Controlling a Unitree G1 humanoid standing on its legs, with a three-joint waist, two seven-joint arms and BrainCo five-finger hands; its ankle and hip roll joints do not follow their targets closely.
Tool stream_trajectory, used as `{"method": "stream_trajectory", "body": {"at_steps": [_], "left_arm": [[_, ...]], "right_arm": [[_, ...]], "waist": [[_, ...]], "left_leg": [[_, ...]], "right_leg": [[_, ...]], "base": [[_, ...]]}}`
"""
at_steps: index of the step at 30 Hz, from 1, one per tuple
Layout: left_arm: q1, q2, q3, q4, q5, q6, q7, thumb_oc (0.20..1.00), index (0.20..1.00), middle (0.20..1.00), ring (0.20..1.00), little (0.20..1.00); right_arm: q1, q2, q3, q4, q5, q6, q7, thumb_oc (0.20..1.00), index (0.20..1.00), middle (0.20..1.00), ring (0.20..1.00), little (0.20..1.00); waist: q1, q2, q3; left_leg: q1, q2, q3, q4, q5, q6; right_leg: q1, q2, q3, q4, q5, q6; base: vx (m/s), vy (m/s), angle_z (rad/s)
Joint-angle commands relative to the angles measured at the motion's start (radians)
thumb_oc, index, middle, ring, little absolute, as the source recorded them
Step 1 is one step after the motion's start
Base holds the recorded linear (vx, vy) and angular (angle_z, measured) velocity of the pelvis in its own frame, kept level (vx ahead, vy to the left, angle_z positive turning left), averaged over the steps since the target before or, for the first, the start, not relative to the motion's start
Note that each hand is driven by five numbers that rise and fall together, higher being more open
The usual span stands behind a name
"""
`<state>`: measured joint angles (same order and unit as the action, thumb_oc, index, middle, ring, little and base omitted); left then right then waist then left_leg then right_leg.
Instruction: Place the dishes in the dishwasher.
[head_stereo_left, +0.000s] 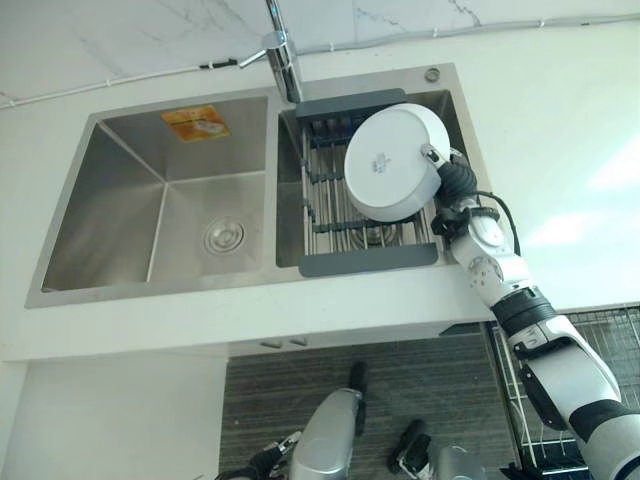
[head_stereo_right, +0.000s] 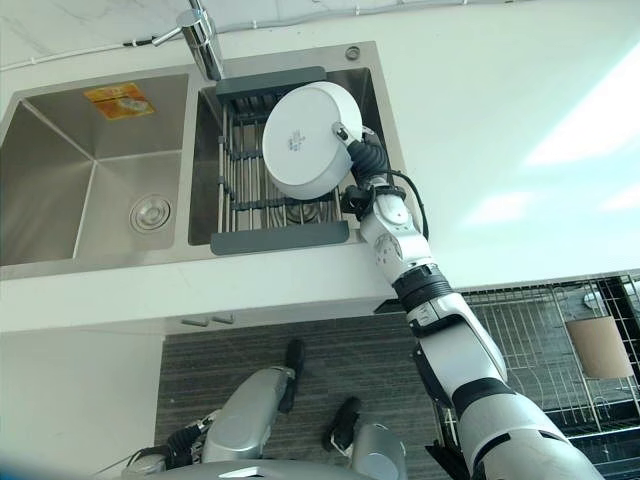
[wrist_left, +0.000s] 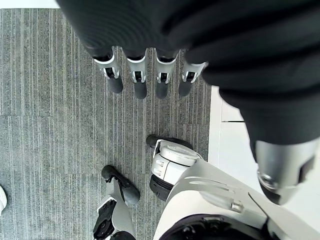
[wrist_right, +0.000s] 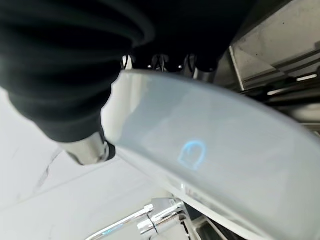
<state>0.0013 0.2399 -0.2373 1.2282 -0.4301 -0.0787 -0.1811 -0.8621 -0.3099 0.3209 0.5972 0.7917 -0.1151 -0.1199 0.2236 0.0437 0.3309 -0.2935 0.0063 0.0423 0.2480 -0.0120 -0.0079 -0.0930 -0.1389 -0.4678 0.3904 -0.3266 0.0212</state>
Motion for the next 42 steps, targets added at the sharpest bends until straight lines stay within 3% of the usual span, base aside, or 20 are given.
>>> {"method": "stream_trajectory", "body": {"at_steps": [1, 8, 15, 21, 25, 29, 34, 42], "left_arm": [[-0.002, 0.01, -0.035, 0.018, -0.018, -0.015, 0.004, 1.0, 1.0, 1.0, 1.0, 1.0], [0.016, -0.004, -0.023, 0.031, 0.002, -0.003, 0.027, 1.0, 1.0, 1.0, 1.0, 1.0], [0.033, -0.014, 0.016, 0.061, 0.051, 0.023, 0.048, 1.0, 1.0, 1.0, 1.0, 1.0], [0.033, -0.018, 0.02, 0.08, 0.076, 0.03, 0.059, 1.0, 1.0, 1.0, 1.0, 1.0], [0.018, -0.02, 0.02, 0.092, 0.085, 0.039, 0.065, 1.0, 1.0, 1.0, 1.0, 1.0], [0.011, -0.024, 0.03, 0.092, 0.068, 0.047, 0.075, 1.0, 1.0, 1.0, 1.0, 1.0], [0.021, -0.039, 0.034, 0.077, 0.029, 0.04, 0.092, 1.0, 1.0, 1.0, 1.0, 1.0], [0.042, -0.04, 0.034, 0.058, 0.022, 0.041, 0.094, 1.0, 1.0, 1.0, 1.0, 1.0]], "right_arm": [[-0.033, 0.011, 0.023, -0.07, 0.084, -0.096, 0.061, 0.2, 0.2, 0.2, 0.2, 0.2], [0.026, 0.083, 0.012, -0.202, 0.168, -0.142, 0.046, 0.2, 0.2, 0.2, 0.2, 0.2], [0.108, 0.13, 0.015, -0.418, 0.112, -0.221, -0.072, 0.2, 0.2, 0.2, 0.2, 0.2], [0.184, 0.124, -0.008, -0.522, 0.173, -0.289, -0.096, 0.2, 0.2, 0.2, 0.2, 0.2], [0.295, 0.081, -0.054, -0.676, 0.197, -0.32, -0.119, 0.2, 0.2, 0.2, 0.2, 0.2], [0.39, 0.045, -0.097, -0.77, 0.228, -0.314, -0.118, 0.2, 0.2, 0.2, 0.2, 0.2], [0.548, -0.011, -0.188, -0.839, 0.303, -0.279, -0.042, 0.2, 0.2, 0.2, 0.2, 0.2], [0.67, -0.048, -0.287, -0.823, 0.377, -0.263, 0.016, 0.2, 0.2, 0.2, 0.2, 0.2]], "waist": [[0.018, 0.002, -0.039], [0.008, -0.007, -0.104], [-0.037, -0.02, -0.167], [-0.073, -0.029, -0.184], [-0.125, -0.037, -0.183], [-0.168, -0.044, -0.18], [-0.235, -0.05, -0.175], [-0.288, -0.054, -0.176]], "left_leg": [[0.024, -0.005, -0.073, 0.052, -0.09, -0.076], [0.078, 0.009, -0.039, 0.052, -0.11, -0.078], [0.115, 0.034, 0.012, 0.052, -0.113, -0.065], [0.135, 0.054, 0.049, 0.052, -0.127, -0.06], [0.158, 0.072, 0.087, 0.052, -0.147, -0.048], [0.184, 0.085, 0.129, 0.052, -0.16, -0.04], [0.217, 0.113, 0.197, 0.052, -0.167, -0.039], [0.219, 0.122, 0.213, 0.052, -0.164, -0.041]], "right_leg": [[-0.014, -0.013, 0.044, -0.09, 0.138, 0.048], [0.033, -0.016, 0.039, -0.09, 0.126, 0.05], [0.06, -0.011, 0.049, -0.09, 0.132, 0.039], [0.077, -0.007, 0.065, -0.09, 0.125, 0.038], [0.091, 0.003, 0.093, -0.09, 0.126, 0.039], [0.095, 0.007, 0.119, -0.09, 0.132, 0.042], [0.088, 0.012, 0.153, -0.09, 0.139, 0.045], [0.069, 0.029, 0.214, -0.09, 0.143, 0.043]], "base": [[-0.06, -0.017, 0.03], [-0.01, -0.009, -0.01], [-0.04, 0.008, -0.1], [0.0, -0.004, -0.18], [-0.01, -0.008, -0.28], [-0.01, -0.012, -0.44], [-0.03, -0.018, -0.7], [-0.01, -0.036, -0.3]]}}
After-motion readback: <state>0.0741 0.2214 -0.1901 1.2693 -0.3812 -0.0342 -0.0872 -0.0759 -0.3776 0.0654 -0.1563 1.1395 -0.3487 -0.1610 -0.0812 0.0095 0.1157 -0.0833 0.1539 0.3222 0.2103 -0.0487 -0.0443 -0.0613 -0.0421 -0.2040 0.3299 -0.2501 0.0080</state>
